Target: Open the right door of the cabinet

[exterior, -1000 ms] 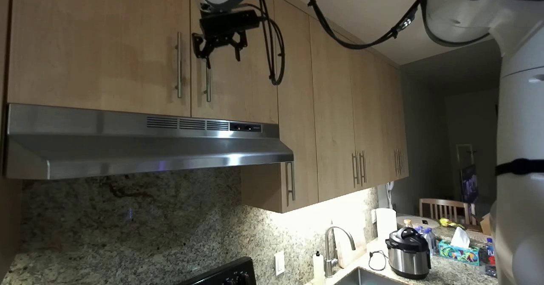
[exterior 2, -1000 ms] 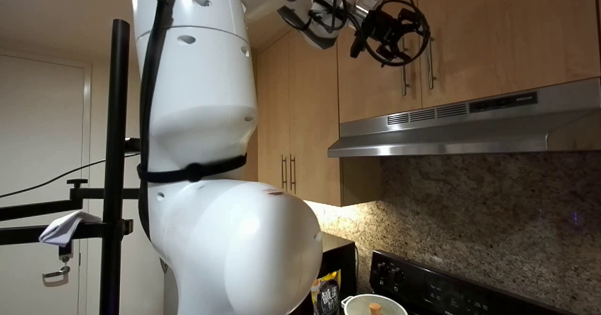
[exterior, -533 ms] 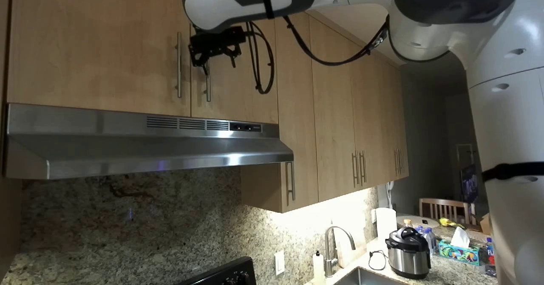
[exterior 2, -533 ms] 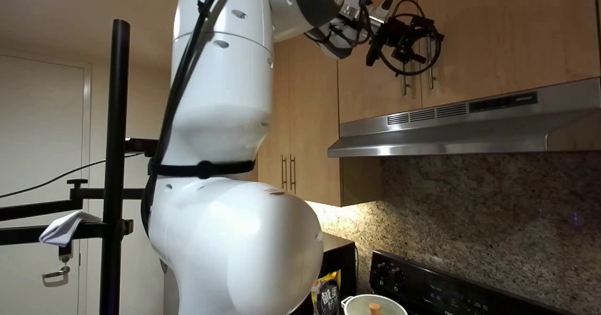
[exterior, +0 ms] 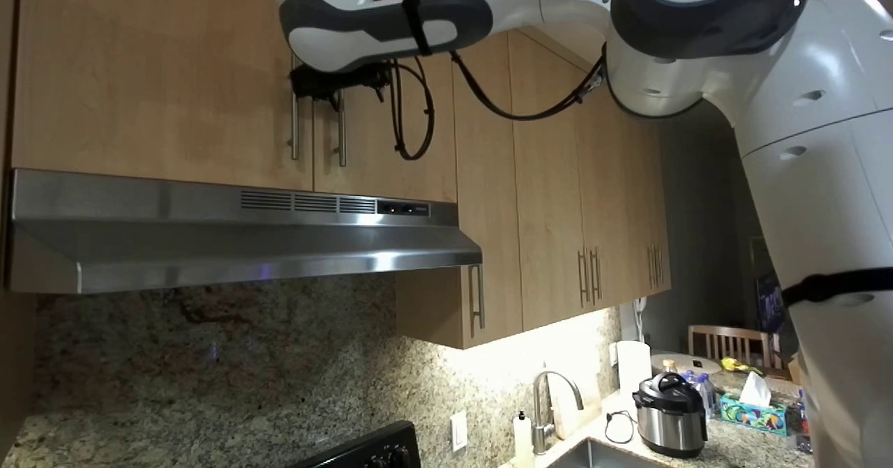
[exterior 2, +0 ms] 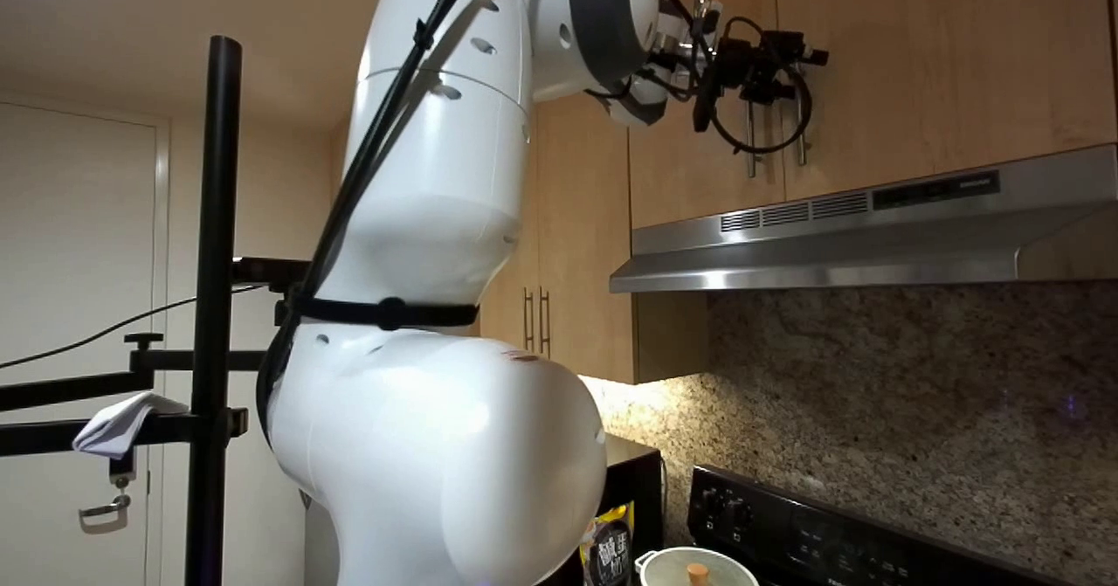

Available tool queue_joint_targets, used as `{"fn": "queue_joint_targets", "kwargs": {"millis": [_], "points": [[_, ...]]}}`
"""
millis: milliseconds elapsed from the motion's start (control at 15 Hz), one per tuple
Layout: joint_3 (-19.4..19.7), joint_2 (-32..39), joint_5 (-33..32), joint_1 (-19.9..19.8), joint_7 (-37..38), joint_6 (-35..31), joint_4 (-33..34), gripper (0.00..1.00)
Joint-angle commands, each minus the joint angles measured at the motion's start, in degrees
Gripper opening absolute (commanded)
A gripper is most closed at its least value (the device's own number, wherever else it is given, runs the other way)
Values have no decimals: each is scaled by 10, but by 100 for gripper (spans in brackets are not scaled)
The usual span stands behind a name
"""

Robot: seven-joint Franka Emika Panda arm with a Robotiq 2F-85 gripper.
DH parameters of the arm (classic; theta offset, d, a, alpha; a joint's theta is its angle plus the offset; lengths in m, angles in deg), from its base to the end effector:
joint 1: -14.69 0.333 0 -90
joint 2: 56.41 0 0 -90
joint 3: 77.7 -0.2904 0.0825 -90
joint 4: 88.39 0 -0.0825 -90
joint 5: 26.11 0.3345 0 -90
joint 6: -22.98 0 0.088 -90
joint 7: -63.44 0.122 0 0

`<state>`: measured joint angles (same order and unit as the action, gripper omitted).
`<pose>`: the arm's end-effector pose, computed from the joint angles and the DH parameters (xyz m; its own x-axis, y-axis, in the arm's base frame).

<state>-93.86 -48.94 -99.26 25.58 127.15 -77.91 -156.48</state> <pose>0.5282 0.1396 0.7707 0.2721 -0.1025 0.9568 -0.7105 -0.6920 0.1280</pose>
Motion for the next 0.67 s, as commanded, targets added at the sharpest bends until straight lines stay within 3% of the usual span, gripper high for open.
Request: {"fn": "queue_joint_targets", "kwargs": {"millis": [0,267,600], "points": [[6,30,-84,17,62,57,21,100],[9,57,-107,25,75,101,40,100],[13,61,-91,24,61,132,59,100]]}}
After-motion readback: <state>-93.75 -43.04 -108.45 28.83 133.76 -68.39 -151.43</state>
